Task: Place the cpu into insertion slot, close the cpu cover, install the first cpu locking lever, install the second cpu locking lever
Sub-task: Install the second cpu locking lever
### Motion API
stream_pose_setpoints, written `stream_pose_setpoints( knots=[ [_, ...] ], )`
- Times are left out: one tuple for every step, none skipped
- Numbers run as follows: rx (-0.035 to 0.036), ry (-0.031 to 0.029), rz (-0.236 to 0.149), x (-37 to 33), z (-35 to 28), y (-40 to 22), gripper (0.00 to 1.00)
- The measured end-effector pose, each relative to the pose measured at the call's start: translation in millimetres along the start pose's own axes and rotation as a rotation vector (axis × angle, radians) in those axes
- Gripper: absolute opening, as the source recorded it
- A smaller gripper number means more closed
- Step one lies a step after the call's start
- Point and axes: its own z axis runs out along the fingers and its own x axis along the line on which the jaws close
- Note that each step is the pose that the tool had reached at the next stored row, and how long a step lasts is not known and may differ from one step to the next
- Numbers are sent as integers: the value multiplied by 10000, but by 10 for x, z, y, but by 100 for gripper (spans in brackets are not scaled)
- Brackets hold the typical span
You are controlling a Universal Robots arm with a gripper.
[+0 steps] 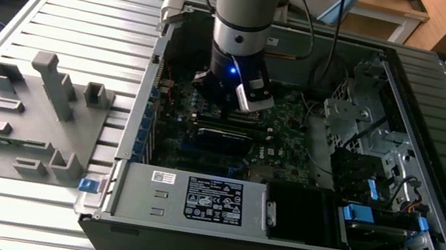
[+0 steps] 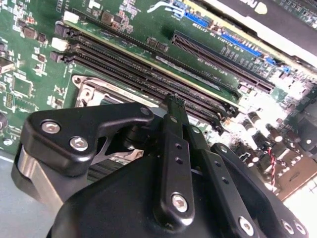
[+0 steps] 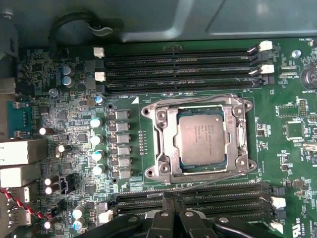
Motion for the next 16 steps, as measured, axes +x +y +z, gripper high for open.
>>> stream_pose_setpoints(
  knots=[
    [-2,1,-32,4,2,4,11],
    [-4,2,-65,8,4,9,11],
    [-6,3,-99,11,6,14,11],
    [-9,4,-134,13,8,18,11],
    [-12,6,-173,16,10,23,11],
    [-15,7,-211,18,12,27,11],
    [-17,8,-248,19,14,29,11],
    [-21,10,-281,21,16,31,11],
    [-27,10,-304,23,18,34,11],
    [-32,12,-324,25,20,38,11],
    [-41,13,-341,28,22,43,11],
    [-55,14,-357,30,25,48,11],
    [-74,16,-377,32,28,51,11],
    [-96,18,-399,35,30,52,11],
    [-116,20,-426,38,34,53,11],
    [-128,21,-451,41,37,53,11]
  ],
)
